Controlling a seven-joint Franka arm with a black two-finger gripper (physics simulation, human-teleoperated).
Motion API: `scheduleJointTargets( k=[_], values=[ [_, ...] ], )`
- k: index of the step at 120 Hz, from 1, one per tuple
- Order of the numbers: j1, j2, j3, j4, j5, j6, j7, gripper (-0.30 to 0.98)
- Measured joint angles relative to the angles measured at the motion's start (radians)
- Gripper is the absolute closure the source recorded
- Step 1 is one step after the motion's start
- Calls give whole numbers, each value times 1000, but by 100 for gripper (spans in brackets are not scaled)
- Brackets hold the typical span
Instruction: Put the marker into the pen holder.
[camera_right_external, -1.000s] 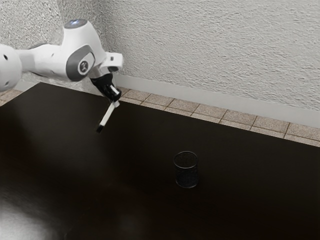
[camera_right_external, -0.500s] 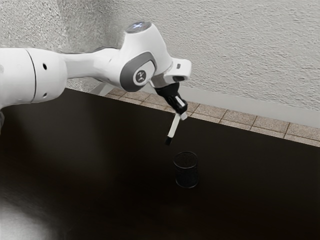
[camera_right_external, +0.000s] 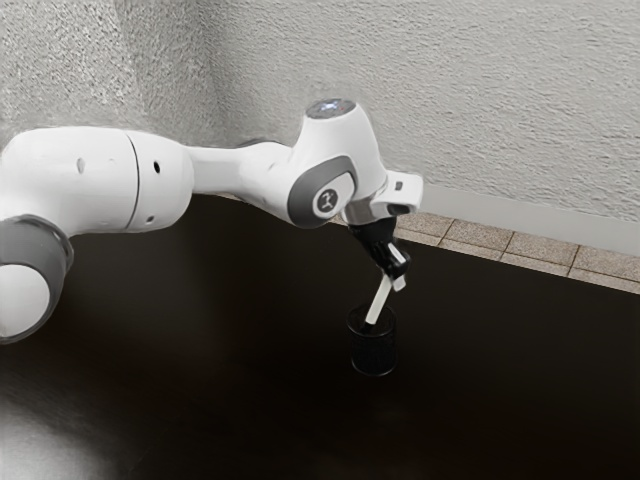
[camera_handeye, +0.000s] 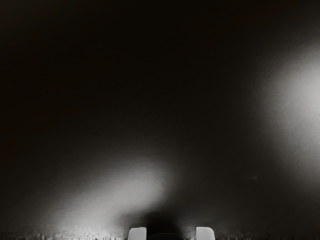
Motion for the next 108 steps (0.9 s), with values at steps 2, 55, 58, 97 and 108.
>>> scheduleJointTargets(
  k=[2,55,58,97,108],
  values=[
    [0,5,0,-1,0,0,-1,76],
    [58,-202,12,-38,-38,-172,5,17],
    [75,-239,16,-32,-38,-218,12,15],
    [135,-387,80,37,40,-608,150,3],
    [134,-388,82,37,43,-648,182,2]
  ],
)
